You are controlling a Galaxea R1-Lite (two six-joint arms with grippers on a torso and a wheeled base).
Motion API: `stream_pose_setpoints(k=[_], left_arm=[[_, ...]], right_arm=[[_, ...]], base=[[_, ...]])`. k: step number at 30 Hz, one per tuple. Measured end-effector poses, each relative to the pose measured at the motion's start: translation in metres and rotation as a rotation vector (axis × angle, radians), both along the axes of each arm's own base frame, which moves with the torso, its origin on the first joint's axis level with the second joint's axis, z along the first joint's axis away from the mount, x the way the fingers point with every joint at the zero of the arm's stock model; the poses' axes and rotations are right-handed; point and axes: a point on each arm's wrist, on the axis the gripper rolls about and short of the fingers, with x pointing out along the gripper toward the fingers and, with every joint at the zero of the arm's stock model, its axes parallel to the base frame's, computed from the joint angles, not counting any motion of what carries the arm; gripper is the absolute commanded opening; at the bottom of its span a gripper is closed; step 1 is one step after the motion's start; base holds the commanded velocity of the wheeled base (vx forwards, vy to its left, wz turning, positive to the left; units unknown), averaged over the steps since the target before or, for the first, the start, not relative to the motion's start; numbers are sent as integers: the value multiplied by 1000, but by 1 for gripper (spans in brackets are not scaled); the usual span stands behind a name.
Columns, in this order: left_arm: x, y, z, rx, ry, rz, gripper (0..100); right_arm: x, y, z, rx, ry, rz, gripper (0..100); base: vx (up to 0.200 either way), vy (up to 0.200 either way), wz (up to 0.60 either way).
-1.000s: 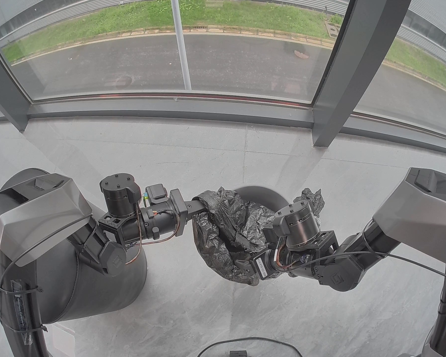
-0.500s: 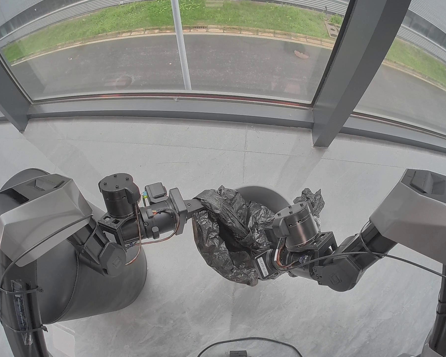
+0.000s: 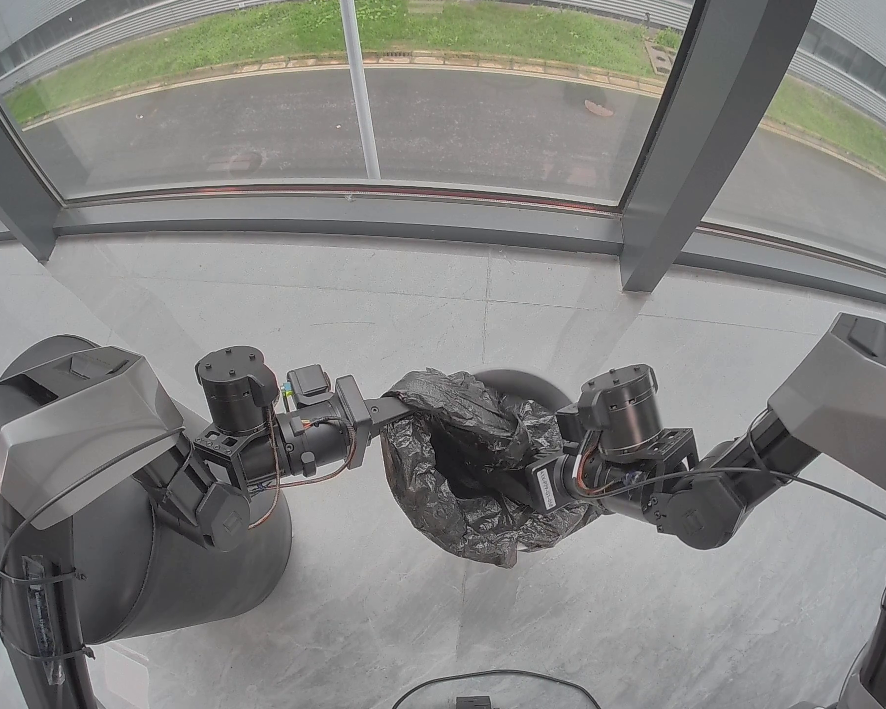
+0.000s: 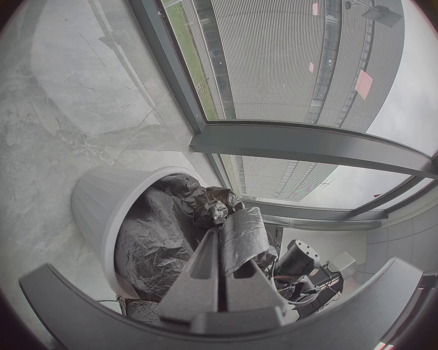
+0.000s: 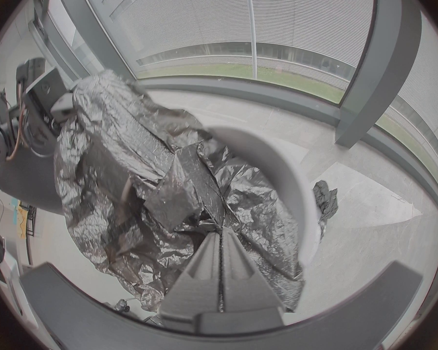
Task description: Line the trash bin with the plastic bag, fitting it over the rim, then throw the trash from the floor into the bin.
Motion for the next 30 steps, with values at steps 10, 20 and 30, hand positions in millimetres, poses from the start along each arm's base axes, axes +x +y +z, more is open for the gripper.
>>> stream_pose_setpoints(k=[10,20,30], left_arm=[[1,0,-7,48,-77,-4,0],[-6,8,-14,215,-295,18,0],[-7,11,0,438,-332,345,0]], right_arm=[[6,-14,31,53,-76,-39,0],[11,-16,41,87,-131,-51,0],[13,-17,40,91,-137,-55,0]], base=[[0,0,0],[0,0,0],[0,0,0]])
